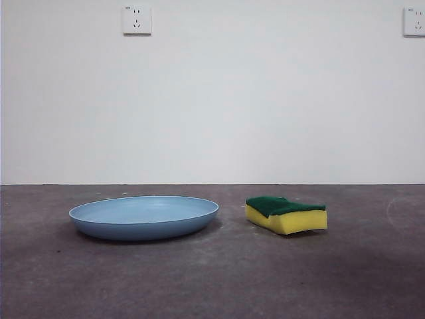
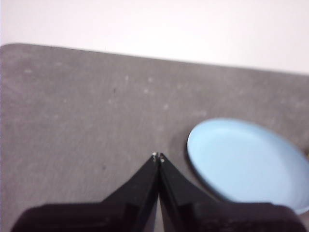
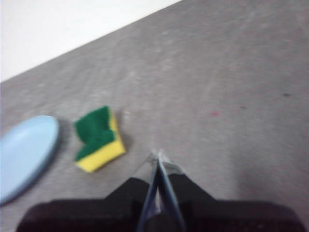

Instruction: Pick up the plate,pick up the cloth,clean the plate with the cloth

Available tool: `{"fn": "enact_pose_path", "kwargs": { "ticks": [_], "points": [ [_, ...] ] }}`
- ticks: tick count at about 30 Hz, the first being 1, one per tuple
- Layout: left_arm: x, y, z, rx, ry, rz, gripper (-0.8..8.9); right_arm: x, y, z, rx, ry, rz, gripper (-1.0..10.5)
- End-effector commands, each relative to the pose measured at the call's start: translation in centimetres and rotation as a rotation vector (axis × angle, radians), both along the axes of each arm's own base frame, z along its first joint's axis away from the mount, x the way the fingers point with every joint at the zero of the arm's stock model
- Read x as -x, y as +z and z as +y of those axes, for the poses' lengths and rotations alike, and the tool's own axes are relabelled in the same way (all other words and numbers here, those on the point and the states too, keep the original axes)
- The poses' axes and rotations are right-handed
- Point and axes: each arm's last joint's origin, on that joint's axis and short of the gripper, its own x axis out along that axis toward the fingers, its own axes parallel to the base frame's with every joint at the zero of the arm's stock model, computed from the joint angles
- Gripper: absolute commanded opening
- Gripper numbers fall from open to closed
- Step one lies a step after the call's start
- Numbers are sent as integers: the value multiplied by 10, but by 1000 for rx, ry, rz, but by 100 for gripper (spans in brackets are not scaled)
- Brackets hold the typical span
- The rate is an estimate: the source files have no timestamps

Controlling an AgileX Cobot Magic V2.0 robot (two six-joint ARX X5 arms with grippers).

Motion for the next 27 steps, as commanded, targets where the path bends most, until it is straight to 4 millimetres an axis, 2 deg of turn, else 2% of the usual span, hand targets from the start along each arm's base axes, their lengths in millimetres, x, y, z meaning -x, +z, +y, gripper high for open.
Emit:
{"fn": "enact_pose_path", "kwargs": {
  "ticks": [1,8,13,17,22,24,25,27],
  "points": [
    [-3,16,-1,58,-2,14,-6,-4,18,1,-32,27,12,-9],
    [-21,59,-5,60,-85,76,-6,-27,66,7,-24,183,79,-8],
    [-44,83,-11,45,-199,201,-5,-53,99,12,48,329,175,-6],
    [-63,91,-15,29,-285,333,-5,-72,117,14,141,391,295,-1],
    [-82,90,-19,11,-352,498,-3,-93,131,15,182,436,410,8],
    [-88,87,-20,15,-359,539,4,-99,133,16,182,438,421,78],
    [-91,85,-20,18,-361,552,39,-101,134,16,182,438,422,147],
    [-94,82,-21,20,-358,570,220,-103,136,16,182,437,421,265]
  ]
}}
